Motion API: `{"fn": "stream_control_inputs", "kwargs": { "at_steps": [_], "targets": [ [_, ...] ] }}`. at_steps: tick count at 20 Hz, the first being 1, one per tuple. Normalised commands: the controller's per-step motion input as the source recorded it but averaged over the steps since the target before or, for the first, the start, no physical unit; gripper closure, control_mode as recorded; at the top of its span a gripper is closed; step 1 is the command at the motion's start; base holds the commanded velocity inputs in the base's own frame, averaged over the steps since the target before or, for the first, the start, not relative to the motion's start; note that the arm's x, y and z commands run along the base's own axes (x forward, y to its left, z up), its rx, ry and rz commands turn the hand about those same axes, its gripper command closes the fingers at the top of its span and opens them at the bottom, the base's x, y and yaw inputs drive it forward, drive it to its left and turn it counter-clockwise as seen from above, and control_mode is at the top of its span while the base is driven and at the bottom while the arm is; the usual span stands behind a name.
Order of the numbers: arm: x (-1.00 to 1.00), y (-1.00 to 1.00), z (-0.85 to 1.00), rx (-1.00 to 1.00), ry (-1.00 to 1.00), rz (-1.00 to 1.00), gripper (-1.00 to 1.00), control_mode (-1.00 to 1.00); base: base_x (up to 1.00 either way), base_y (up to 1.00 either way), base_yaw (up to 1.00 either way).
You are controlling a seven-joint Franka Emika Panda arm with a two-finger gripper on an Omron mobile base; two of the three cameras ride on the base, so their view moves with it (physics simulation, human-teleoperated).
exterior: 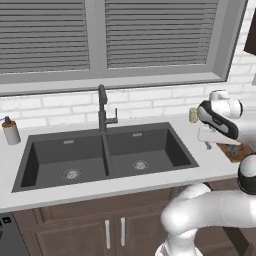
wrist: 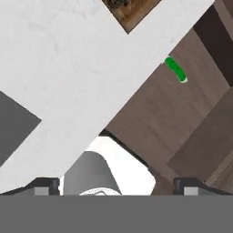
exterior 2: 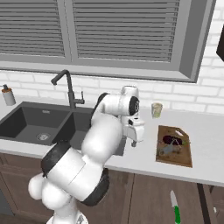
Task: Place the appropriate cutting tool for cutting the eggplant skin on the cutting board.
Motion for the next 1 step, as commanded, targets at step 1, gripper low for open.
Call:
{"fn": "stream_control_inputs", "kwargs": {
  "at_steps": [1],
  "targets": [
    [-0.43,1.00,0.54,-0.27,-0.36,0.08,-1.00,-1.00,0.00,0.00,0.00]
  ]
}}
